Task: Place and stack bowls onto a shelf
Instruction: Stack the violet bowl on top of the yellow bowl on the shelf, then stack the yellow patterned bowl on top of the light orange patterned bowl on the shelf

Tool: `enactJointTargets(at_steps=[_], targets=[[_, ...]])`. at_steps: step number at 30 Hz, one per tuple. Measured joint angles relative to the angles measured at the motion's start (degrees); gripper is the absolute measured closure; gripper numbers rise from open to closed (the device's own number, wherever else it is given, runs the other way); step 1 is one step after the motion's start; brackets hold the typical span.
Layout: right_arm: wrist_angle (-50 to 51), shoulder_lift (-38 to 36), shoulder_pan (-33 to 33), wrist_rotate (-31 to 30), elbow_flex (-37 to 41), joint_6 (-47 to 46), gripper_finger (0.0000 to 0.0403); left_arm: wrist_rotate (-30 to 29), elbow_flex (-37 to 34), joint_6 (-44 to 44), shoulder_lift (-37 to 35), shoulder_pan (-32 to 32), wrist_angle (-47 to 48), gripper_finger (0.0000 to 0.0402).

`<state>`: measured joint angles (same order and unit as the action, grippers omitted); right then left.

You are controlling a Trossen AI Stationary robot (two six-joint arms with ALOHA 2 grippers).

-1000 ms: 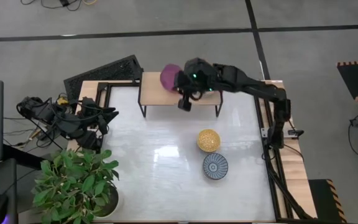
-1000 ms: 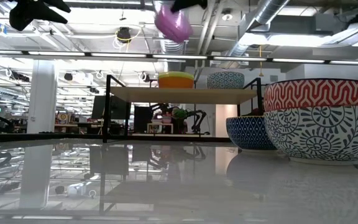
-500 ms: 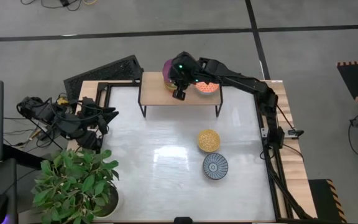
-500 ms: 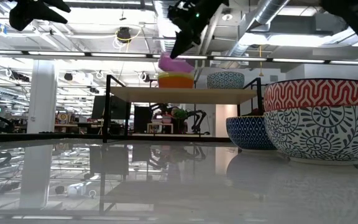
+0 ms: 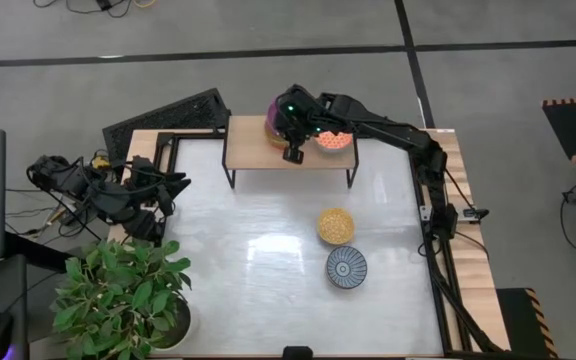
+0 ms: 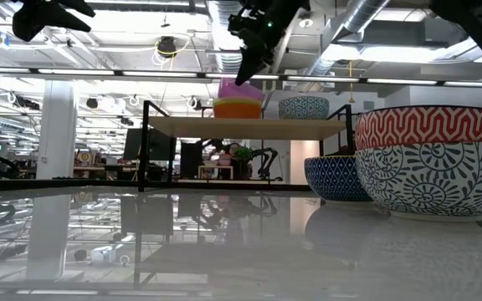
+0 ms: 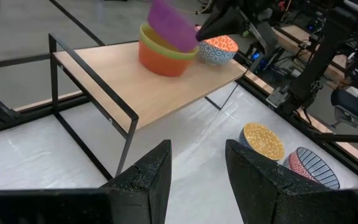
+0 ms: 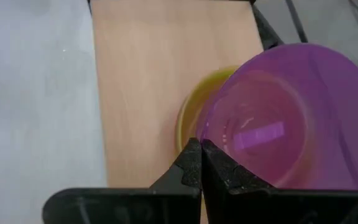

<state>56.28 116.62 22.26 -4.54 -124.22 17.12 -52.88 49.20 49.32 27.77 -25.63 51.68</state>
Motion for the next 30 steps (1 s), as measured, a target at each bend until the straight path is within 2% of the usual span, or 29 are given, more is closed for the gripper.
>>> enactJointTargets(at_steps=[8,16,21,25,30], targets=[[-0.24,0.0,0.23,0.07,0.0,0.37,0.0383,0.0,-0.01,0.0,0.0,0.02,-0.01,0.0266],[-1.73,0.0,0.08,0.01,0.0,0.53,0.03,0.0,0.0,0.02,-0.01,0.0,-0.04,0.0266],[-2.48,-0.43,-0.36,-0.45,0.0,-0.85,0.0267,0.0,-0.01,0.02,0.0,0.0,-0.04,0.0266],[-2.34,-1.72,-1.08,-0.4,-1.91,-2.07,0.0262,0.0,0.0,0.02,0.0,0.01,-0.04,0.0266],[-1.13,-5.05,-2.7,-0.33,-8.48,-6.6,0.0268,0.0,-0.01,0.02,0.0,0.02,-0.09,0.0266]])
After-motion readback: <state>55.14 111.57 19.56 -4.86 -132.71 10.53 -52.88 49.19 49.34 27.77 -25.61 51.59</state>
